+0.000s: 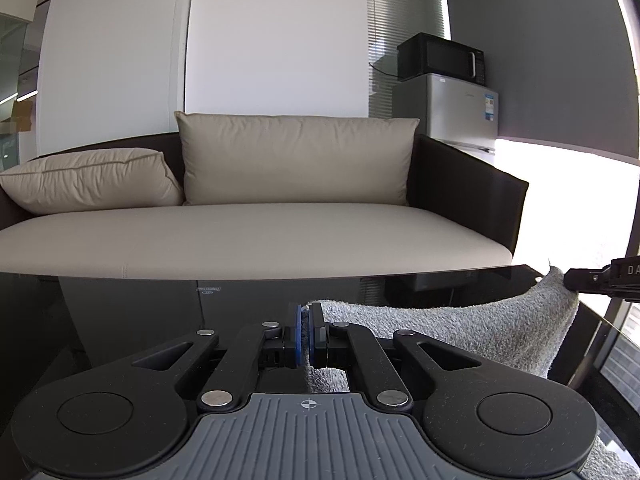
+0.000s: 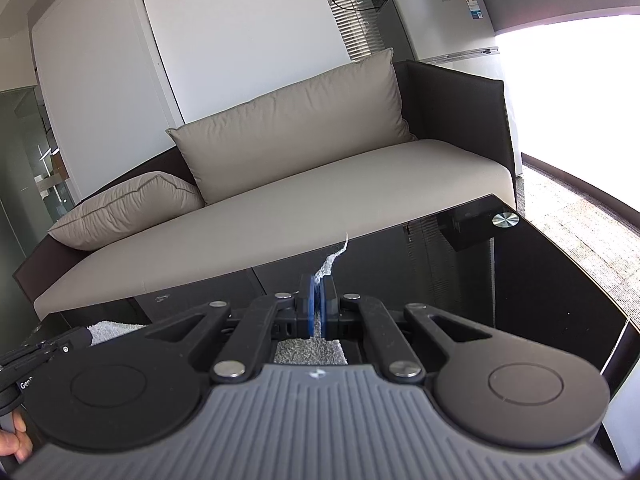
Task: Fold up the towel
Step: 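Raise both grippers holding the towel edges, shaking it out to hang, then lower the towel to the table and open both grippers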
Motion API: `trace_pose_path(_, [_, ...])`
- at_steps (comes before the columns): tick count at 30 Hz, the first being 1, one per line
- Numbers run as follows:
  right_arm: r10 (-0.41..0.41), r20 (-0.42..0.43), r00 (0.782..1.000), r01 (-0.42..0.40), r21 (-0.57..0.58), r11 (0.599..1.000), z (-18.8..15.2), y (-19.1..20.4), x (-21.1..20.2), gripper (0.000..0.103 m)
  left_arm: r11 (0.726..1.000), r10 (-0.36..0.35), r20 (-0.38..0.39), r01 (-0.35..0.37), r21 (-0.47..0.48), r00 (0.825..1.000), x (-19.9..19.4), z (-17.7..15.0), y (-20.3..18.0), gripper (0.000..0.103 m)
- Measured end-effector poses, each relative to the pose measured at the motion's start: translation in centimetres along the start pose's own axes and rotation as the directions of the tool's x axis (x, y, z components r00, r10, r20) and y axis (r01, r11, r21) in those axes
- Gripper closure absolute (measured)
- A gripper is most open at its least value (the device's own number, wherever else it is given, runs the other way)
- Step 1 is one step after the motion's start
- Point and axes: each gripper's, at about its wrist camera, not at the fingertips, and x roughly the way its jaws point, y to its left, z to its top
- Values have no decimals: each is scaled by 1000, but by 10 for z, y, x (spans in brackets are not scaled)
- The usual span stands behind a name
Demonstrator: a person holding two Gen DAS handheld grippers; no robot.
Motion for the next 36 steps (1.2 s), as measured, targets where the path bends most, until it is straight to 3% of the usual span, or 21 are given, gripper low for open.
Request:
trace_pose_path(26, [-61, -123, 991, 62, 8, 998, -19, -11, 55, 101, 1000, -7, -112, 5, -14, 994, 52, -13, 11, 99])
trace_pose_path(32, [-61, -148, 987, 64, 16, 998, -23, -15, 62, 100, 1000, 14, -132, -16, -11, 991, 55, -17, 15, 87])
trace_pose_path(34, [-66, -157, 985, 68, 11, 998, -24, -15, 62, 99, 999, 26, -138, -28, -15, 990, 54, -17, 17, 70])
trace_pose_path(36, [-68, -163, 984, 70, 9, 997, -25, -15, 62, 98, 999, 40, -134, -43, -21, 990, 52, -18, 19, 62])
